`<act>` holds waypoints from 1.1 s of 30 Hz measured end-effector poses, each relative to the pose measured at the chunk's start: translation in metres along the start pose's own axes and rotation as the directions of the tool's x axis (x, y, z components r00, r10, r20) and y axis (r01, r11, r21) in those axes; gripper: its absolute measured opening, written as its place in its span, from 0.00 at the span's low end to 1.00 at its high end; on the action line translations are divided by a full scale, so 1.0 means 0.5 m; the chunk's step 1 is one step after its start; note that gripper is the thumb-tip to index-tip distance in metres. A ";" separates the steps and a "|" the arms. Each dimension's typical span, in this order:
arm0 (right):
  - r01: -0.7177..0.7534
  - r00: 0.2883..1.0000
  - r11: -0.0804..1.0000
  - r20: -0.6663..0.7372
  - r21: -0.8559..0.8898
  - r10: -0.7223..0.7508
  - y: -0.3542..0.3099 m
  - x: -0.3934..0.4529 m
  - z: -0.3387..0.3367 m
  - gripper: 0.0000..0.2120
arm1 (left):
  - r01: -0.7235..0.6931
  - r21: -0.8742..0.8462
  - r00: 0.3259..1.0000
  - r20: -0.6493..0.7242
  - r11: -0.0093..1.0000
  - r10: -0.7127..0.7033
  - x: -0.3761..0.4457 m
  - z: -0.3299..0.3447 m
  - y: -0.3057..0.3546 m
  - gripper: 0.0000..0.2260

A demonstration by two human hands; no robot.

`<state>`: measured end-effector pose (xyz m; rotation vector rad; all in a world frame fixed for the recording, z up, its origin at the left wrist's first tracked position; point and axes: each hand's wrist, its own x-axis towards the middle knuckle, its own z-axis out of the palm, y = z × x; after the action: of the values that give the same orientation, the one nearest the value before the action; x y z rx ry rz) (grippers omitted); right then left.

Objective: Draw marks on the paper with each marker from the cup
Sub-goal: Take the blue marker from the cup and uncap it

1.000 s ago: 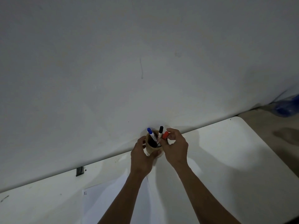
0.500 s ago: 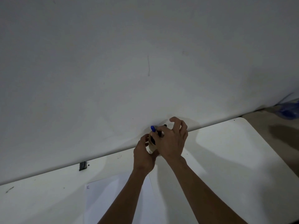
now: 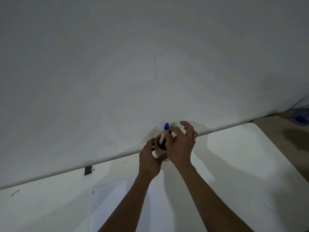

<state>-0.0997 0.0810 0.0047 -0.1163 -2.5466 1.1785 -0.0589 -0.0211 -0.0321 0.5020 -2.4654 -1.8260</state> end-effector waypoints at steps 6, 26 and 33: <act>-0.141 0.988 0.899 -0.004 0.415 0.156 -0.035 0.020 -0.087 0.06 | -0.024 0.044 0.999 0.025 0.999 0.022 -0.001 -0.005 -0.003 0.30; -0.372 0.683 0.876 0.729 0.308 0.033 -0.180 -0.320 -0.033 0.05 | 0.086 -0.261 0.995 0.071 0.961 -0.070 -0.231 -0.411 -0.037 0.06; -0.680 0.595 0.565 0.802 0.466 0.055 -0.212 -0.384 0.002 0.16 | 0.182 -0.433 0.969 -0.073 0.883 -0.236 -0.307 -0.502 -0.131 0.06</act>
<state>0.0876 -0.0296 0.0334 -0.0475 -2.3389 2.9115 0.1561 -0.2281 0.0091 0.8431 -1.9101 -2.2488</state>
